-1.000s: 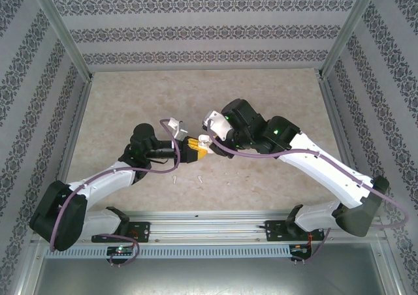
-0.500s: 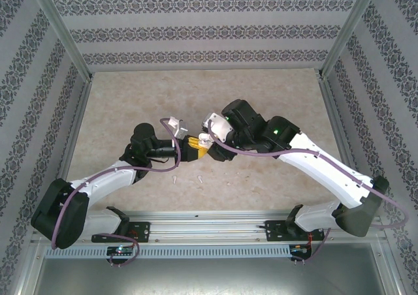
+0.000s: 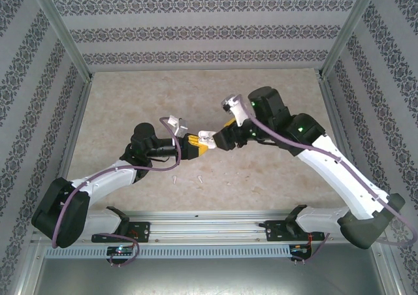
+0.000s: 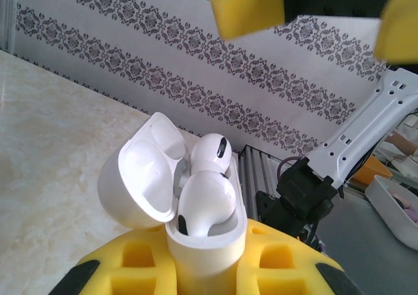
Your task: Insert the wireless bluetooth earbuds into the charging case
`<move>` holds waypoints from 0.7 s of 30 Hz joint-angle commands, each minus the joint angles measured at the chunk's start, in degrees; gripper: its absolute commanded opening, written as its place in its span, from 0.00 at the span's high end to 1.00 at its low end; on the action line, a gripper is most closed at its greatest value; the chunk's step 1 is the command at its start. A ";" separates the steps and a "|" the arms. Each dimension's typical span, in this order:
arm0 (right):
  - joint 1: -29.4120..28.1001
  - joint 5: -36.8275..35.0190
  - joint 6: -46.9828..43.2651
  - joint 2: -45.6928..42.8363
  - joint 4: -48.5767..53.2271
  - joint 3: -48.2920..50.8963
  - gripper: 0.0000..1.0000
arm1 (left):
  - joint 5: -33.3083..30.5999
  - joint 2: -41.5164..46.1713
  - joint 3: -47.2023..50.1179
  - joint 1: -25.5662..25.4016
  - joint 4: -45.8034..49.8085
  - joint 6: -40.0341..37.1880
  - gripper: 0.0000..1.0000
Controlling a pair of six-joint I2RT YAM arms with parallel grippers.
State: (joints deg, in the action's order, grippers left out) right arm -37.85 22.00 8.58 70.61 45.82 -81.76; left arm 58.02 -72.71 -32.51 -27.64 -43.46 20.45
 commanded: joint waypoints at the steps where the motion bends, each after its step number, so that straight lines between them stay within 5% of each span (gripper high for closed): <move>1: 4.57 6.09 12.38 2.02 -5.37 3.12 0.35 | 0.36 -0.01 -2.09 0.39 -4.30 0.36 1.00; 7: 8.64 13.18 30.31 5.23 -21.40 12.53 0.39 | 1.48 -1.43 -2.12 0.38 -5.58 2.99 1.00; 21: 7.80 24.01 40.83 7.46 -39.23 19.58 0.45 | -0.44 -4.78 -2.20 0.39 -7.64 6.72 1.00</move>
State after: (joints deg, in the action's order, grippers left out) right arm -29.15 41.52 47.18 78.54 12.29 -62.46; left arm 58.11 -77.25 -33.23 -27.64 -48.23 25.87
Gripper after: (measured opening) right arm 0.550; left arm 0.164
